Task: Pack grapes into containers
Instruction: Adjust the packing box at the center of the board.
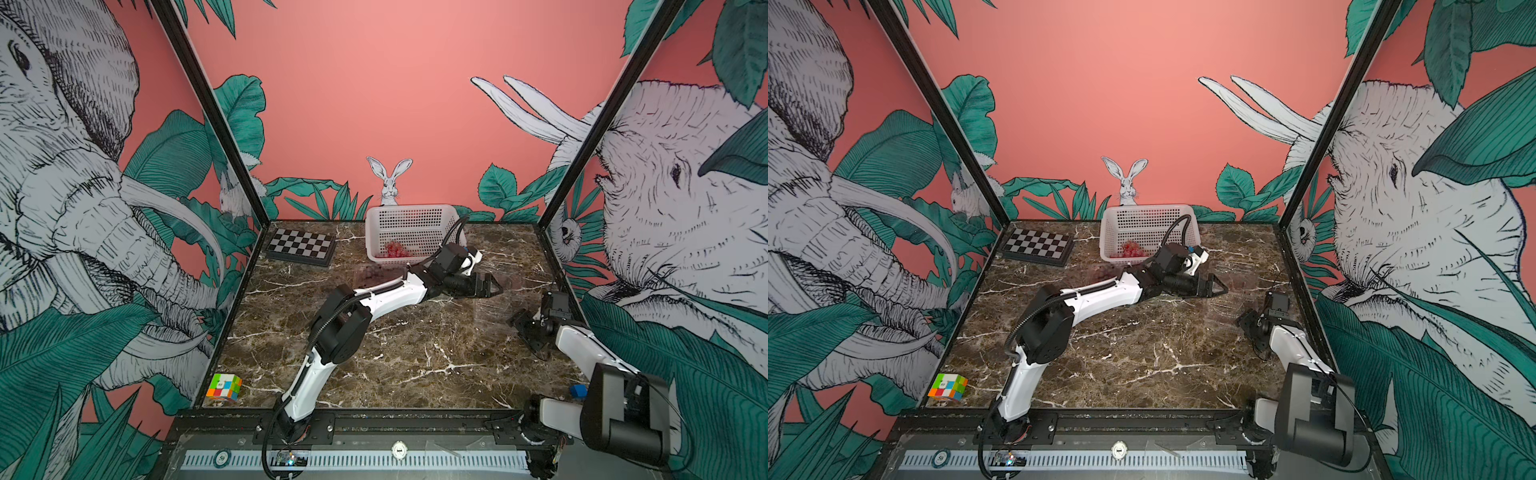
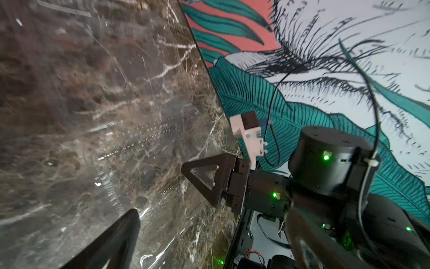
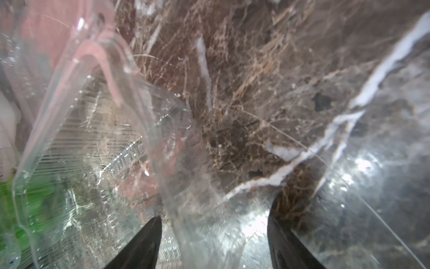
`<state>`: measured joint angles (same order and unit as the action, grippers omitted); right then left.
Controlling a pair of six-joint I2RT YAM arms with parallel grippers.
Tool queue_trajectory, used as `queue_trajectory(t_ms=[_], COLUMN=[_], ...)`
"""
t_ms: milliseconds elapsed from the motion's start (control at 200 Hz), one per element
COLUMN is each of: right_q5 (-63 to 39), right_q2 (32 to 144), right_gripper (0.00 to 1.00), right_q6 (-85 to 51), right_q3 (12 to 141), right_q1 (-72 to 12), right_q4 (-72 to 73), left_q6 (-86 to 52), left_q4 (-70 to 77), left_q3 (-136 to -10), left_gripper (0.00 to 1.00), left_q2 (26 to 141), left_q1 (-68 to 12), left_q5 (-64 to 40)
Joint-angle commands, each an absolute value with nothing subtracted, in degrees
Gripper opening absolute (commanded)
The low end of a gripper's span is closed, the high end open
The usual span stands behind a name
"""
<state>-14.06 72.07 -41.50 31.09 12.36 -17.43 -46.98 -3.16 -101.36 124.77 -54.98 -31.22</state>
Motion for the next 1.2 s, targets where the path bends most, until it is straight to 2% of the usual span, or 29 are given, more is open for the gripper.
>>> queue_trajectory(t_ms=[0, 480, 655, 915, 1130, 1195], right_q5=[-12.9, -13.1, -12.9, -9.1, -12.5, -13.6], right_q2=[73.4, 75.2, 74.7, 75.1, 75.3, 75.5], right_gripper=[0.71, 0.72, 0.79, 0.8, 0.73, 0.67], right_q6=[-40.4, -39.3, -35.4, -30.5, -29.6, -29.6], right_q3=[31.5, 33.6, 38.1, 44.1, 44.1, 43.1], right_q1=[12.1, 12.0, 12.1, 13.5, 13.7, 13.8], right_q4=[-14.6, -14.7, -21.5, -28.5, -29.1, -28.8], left_q6=[-49.8, -52.1, -52.2, -52.7, -52.4, -52.6], left_q4=[-3.4, -3.1, -3.1, -2.5, -2.5, -2.2], left_q3=[-100.5, -95.4, -95.2, -94.5, -94.4, -94.4], left_gripper=[0.99, 0.99, 0.99, 0.99, 0.99, 0.99], left_q2=[123.7, 125.3, 126.0, 126.4, 126.3, 126.4], left_q1=[-55.9, -56.3, -56.3, -56.3, -56.3, -56.4], left_q5=[-32.6, -31.0, -30.8, -30.9, -30.8, -30.9])
